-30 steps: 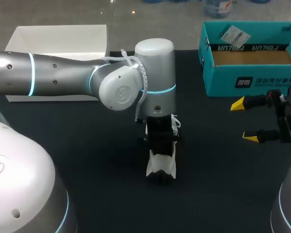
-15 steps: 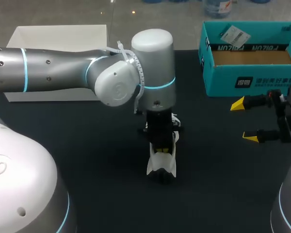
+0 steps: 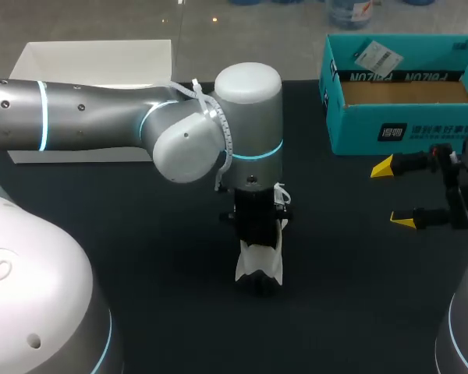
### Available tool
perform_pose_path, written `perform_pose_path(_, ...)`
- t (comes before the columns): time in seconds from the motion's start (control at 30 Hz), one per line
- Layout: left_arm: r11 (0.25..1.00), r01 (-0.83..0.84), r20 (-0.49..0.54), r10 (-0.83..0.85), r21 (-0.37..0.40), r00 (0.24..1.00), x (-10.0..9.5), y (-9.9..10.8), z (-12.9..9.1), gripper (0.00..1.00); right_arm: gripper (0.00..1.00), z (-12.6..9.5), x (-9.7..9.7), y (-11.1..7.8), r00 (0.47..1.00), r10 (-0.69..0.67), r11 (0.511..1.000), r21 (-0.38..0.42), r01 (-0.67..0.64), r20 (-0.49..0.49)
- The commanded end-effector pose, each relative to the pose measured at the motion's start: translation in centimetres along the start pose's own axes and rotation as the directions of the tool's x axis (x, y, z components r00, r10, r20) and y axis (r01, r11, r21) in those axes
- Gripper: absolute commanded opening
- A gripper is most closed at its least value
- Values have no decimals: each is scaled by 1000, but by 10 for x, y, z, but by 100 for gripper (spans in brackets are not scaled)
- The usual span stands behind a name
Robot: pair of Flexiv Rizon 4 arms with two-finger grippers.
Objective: Take the shoe out of the shoebox, open the shoe tongue, remove and reinsert the insole, then place the shoe into the shoebox
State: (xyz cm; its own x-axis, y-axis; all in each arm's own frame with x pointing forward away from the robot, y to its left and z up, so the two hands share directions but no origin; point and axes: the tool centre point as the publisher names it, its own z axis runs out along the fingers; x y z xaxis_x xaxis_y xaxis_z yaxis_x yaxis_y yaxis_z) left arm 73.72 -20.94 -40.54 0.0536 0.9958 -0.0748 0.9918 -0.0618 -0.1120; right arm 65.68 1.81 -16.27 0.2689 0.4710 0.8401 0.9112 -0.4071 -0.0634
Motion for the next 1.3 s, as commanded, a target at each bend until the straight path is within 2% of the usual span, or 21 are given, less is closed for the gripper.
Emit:
perform_pose_path(0.03, 996, 8, 14, -7, -84, 1000, 1, -1, -23, 0, 100, -5, -2, -9, 1000, 2, 1000, -14, -2, 0)
perform_pose_path(0.17, 986, 19, 26, -15, -167, 1000, 0, 8, -44, 0, 100, -5, -2, -9, 1000, 2, 1000, -14, -2, 0)
perform_pose_path(0.3, 967, 32, 16, -29, -254, 999, -1, 22, -50, 0, 100, -5, -2, -9, 1000, 2, 1000, -14, -2, 0)
perform_pose_path(0.5, 953, 30, 26, -23, -301, 999, -5, 29, -55, 0, 100, -5, -2, -9, 1000, 2, 1000, -14, -2, 0)
perform_pose_path(0.53, 950, 31, 23, -25, -312, 999, -5, 31, -55, 21, 100, -5, -2, -9, 1000, 2, 1000, -14, -2, 0)
perform_pose_path(0.57, 950, 31, 19, -26, -309, 999, -5, 32, -55, 64, 100, -5, -2, -9, 1000, 2, 1000, -14, -2, 0)
perform_pose_path(0.6, 954, 34, 18, -30, -299, 999, -5, 32, -54, 82, 100, -5, -2, -9, 1000, 2, 1000, -14, -2, 0)
perform_pose_path(0.63, 954, 35, 19, -30, -298, 999, -6, 32, -54, 87, 100, -5, -2, -9, 1000, 2, 1000, -14, -2, 0)
perform_pose_path(0.67, 955, 38, 19, -33, -295, 999, -6, 32, -54, 100, 100, -5, -2, -9, 1000, 2, 1000, -14, -2, 0)
perform_pose_path(0.93, 967, 27, 5, -26, -253, 1000, -4, 26, -61, 100, 100, -5, -2, -9, 1000, 2, 1000, -14, -2, 0)
perform_pose_path(1.23, 962, 16, 3, -15, -274, 1000, -3, 26, -82, 100, 100, -5, -2, -9, 1000, 2, 1000, -14, -2, 0)
perform_pose_path(1.3, 959, 20, 1, -20, -282, 1000, -4, 31, -85, 100, 100, -5, -2, -9, 1000, 2, 1000, -14, -2, 0)
